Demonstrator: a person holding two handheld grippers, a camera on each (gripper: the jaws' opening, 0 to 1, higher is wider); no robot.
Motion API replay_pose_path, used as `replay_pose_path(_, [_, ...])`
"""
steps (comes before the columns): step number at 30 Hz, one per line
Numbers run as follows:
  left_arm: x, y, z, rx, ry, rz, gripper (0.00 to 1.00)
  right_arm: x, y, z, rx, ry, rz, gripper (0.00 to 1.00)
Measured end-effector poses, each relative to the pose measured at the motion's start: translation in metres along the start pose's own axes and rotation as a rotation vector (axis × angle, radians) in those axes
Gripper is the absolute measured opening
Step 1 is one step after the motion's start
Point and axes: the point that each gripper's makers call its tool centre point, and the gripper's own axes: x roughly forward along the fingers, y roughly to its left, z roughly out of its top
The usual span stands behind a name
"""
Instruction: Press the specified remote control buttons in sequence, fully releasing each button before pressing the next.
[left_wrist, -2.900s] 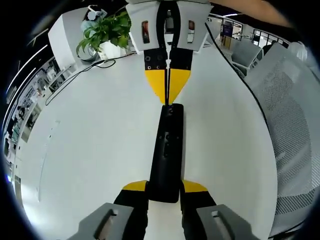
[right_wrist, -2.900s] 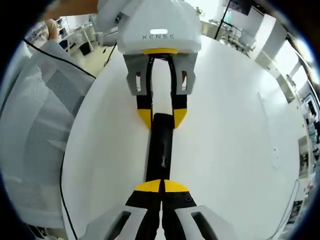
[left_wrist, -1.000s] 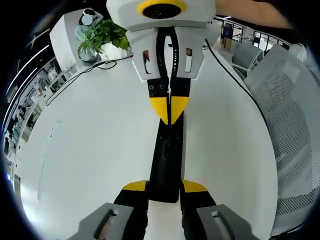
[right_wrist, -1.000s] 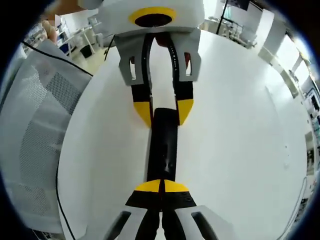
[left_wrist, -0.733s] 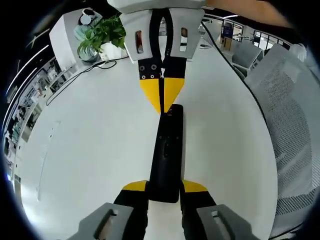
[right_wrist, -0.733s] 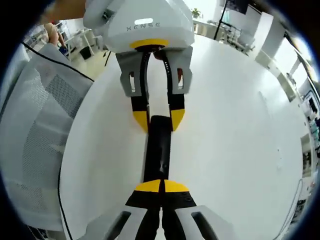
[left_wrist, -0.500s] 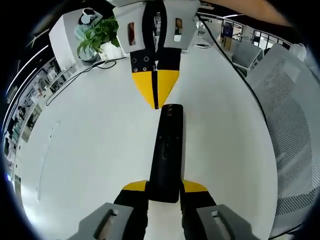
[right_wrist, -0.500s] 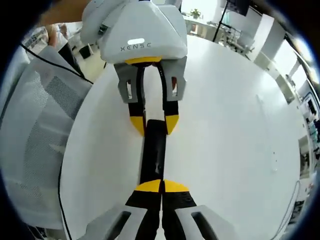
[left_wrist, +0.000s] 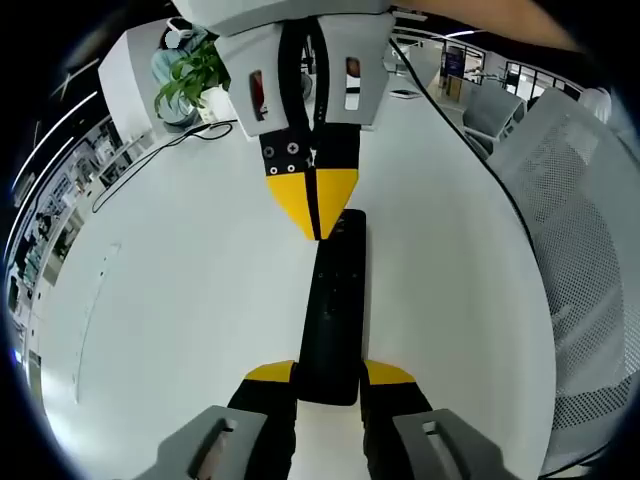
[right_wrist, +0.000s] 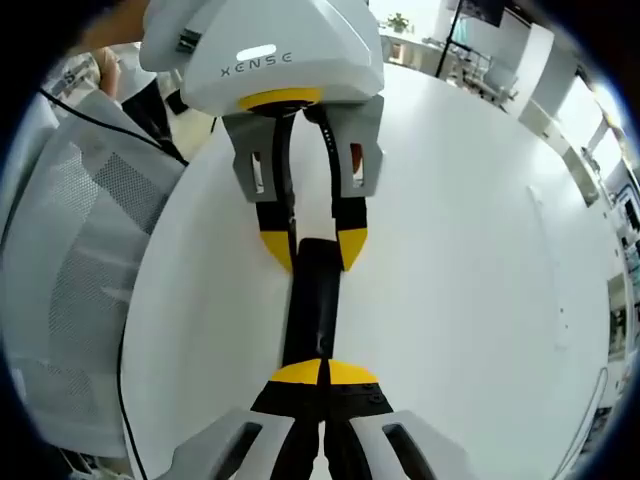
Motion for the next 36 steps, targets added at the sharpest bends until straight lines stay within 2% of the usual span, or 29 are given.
replay_pose_path(36, [-0.001, 0.0, -0.001, -0.005, -0.014, 0.002, 0.23, 0.02, -0.004, 0.005, -0.015, -0.003, 0.017, 0.0])
